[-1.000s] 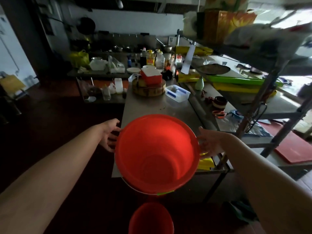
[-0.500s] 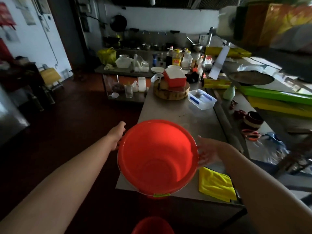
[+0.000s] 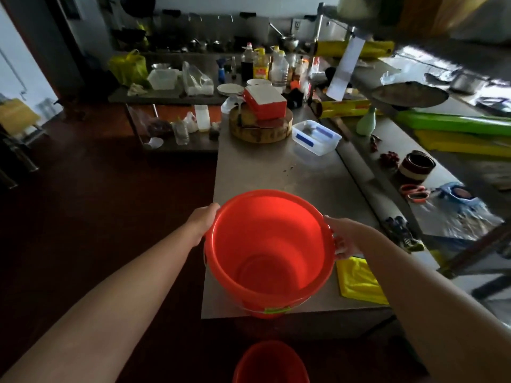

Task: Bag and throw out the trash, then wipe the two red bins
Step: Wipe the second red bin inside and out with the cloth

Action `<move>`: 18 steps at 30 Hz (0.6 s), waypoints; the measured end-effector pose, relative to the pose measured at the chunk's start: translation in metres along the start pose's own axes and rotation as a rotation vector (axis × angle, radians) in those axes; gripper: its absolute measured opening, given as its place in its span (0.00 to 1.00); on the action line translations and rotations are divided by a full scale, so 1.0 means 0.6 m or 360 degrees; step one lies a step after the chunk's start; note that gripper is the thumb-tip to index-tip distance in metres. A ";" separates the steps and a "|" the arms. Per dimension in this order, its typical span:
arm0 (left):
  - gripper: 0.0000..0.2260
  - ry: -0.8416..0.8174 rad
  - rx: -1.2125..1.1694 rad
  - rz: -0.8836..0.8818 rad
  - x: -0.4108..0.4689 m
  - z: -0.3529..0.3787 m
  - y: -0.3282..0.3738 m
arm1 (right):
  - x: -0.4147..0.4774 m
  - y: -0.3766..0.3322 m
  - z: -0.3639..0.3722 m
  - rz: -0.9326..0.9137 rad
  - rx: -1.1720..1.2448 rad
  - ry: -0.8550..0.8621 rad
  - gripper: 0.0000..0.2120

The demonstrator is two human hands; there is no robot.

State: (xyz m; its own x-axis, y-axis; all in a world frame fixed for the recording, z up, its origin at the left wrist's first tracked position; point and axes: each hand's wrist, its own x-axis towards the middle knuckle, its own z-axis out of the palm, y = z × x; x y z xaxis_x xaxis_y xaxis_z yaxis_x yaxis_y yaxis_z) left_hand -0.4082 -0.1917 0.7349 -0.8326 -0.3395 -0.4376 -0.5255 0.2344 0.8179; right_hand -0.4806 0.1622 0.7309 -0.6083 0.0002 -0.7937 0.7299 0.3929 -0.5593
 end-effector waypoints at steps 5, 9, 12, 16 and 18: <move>0.21 0.0015 0.0552 0.0064 0.026 0.018 0.021 | -0.017 0.001 -0.014 -0.0123 -0.0321 0.0198 0.30; 0.27 0.0131 0.1030 0.0170 0.030 0.074 0.047 | -0.030 0.002 -0.048 -0.0178 -0.0351 0.0310 0.27; 0.27 0.0204 0.1251 0.0337 0.024 0.134 0.080 | -0.035 0.017 -0.093 -0.0246 -0.0344 0.0389 0.26; 0.26 0.0085 0.1165 0.0481 0.000 0.228 0.132 | -0.030 0.033 -0.166 -0.0255 -0.0249 0.0368 0.23; 0.24 0.0044 0.1051 0.0542 -0.017 0.284 0.159 | -0.029 0.039 -0.204 -0.0261 -0.0208 0.0355 0.23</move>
State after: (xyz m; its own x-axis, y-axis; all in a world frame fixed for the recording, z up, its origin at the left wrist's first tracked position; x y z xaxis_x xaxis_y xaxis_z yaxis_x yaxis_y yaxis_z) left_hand -0.4801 -0.0104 0.7538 -0.9681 -0.1708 -0.1834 -0.2421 0.8268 0.5078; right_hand -0.4911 0.2842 0.7606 -0.7789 0.1234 -0.6150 0.5788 0.5192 -0.6289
